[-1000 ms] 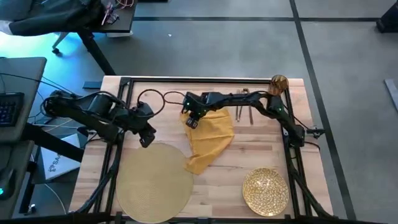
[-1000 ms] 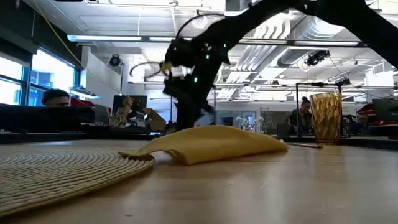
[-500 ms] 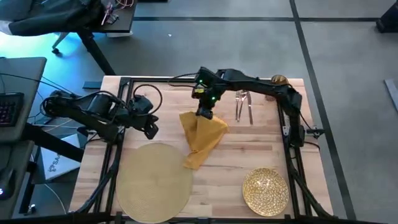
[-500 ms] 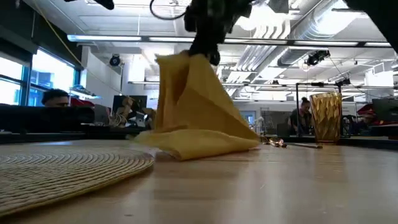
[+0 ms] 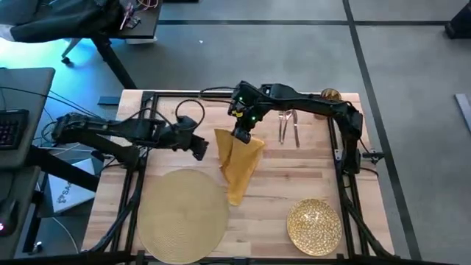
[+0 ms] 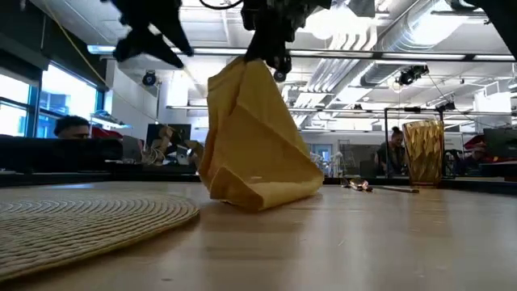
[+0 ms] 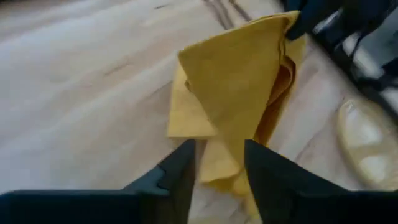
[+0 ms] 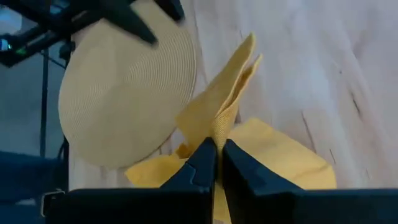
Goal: Set table place
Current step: Fold the yellow napkin
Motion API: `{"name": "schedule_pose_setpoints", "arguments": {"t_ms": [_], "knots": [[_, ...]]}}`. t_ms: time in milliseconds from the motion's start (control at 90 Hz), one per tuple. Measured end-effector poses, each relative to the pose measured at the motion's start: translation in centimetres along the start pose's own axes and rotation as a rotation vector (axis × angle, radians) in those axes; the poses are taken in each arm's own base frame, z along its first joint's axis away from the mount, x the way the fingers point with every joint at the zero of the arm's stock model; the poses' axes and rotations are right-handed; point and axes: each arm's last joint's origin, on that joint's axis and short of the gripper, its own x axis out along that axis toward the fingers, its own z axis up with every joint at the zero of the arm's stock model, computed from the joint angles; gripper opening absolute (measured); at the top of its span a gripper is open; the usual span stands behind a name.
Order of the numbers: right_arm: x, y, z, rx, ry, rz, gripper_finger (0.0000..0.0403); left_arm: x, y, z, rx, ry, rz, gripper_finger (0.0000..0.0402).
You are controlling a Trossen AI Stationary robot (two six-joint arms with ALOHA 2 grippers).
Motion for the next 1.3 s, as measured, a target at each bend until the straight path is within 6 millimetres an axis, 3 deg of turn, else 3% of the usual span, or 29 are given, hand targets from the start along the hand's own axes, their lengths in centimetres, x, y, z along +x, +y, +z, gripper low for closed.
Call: {"name": "schedule_pose_setpoints", "arguments": {"t_ms": [133, 278, 433, 611, 744, 922, 1133, 1300], "knots": [[-1.0, 0.5, 0.0, -0.003, -0.022, 0.0, 0.0, 2.2, 1.1, -0.9, -0.119, -0.043, -0.069, 0.0172], [-1.8, 0.8, 0.0, -0.013, -0.043, -0.005, 0.0, 4.7, 2.5, -2.0, -0.217, -0.046, -0.134, 0.0178], [-2.2, 0.9, 0.0, -0.013, -0.049, -0.005, 0.0, 6.7, 1.7, -2.1, -0.241, -0.089, -0.395, 0.0165], [-2.2, 0.9, -0.1, -0.011, -0.037, -0.01, 0.0, 8.2, 1.1, -2.1, -0.262, -0.126, -0.455, 0.0141], [-2.1, 0.9, -0.3, -0.007, -0.018, -0.017, 0.0, 8.1, 0.8, -1.7, -0.272, -0.171, -0.5, 0.0102], [-2.2, 0.7, -0.7, 0.006, 0.017, -0.075, 0.0, 7.0, 0.5, -0.9, -0.266, -0.263, -0.525, 0.0011], [-2.1, 0.4, -1.2, 0.022, 0.058, -0.127, 0.0006, 5.4, 0.5, -0.2, -0.279, -0.313, -0.537, 0.0001], [-1.4, -0.6, -1.7, 0.033, 0.083, -0.199, 0.0075, 5.5, 1.3, -0.5, -0.287, -0.254, -0.448, 0.0]]}}
